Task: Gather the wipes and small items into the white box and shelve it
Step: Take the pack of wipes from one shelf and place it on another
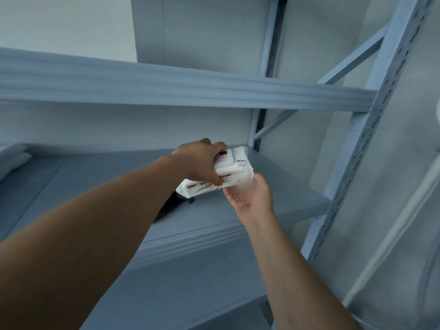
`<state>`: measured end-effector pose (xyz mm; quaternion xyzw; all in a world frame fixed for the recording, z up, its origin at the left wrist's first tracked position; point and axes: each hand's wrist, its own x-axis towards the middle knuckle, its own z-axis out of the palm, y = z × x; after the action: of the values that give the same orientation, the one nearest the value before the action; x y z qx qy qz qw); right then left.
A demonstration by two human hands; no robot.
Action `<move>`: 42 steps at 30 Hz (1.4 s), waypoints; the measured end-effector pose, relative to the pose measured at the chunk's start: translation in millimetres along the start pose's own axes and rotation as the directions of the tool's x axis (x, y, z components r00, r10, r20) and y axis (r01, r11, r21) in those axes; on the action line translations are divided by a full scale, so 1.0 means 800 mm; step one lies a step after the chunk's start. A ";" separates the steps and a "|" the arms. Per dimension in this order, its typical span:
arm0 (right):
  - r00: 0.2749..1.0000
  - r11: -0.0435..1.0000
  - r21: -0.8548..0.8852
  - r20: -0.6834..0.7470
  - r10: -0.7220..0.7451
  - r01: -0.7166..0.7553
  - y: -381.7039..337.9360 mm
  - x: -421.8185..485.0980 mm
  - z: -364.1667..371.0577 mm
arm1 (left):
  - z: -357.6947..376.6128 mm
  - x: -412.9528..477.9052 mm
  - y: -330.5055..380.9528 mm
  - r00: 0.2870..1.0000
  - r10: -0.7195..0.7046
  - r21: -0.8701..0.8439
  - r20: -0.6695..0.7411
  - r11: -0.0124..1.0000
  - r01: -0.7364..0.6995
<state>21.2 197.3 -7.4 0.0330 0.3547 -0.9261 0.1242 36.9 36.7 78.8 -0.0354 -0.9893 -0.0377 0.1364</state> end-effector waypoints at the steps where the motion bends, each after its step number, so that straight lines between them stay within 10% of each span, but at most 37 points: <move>1: 1.000 1.000 -0.004 0.004 0.005 -0.005 -0.003 -0.002 0.005 | -0.004 -0.001 0.002 1.000 -0.007 0.013 -0.003 1.000 0.007; 18: 0.998 1.000 -0.024 0.071 -0.004 0.006 -0.042 -0.005 0.009 | -0.031 -0.006 0.034 0.995 -0.045 0.023 -0.088 0.999 0.047; 42: 0.939 0.965 0.023 -0.238 -0.249 0.262 -0.127 -0.053 -0.114 | 0.018 0.068 0.188 0.939 0.343 -0.003 0.037 0.939 -0.343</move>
<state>33.9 339.8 -3.1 0.0984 0.3427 -0.9334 -0.0404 -7.4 190.8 89.4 -0.2078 -0.9704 -0.0111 0.1224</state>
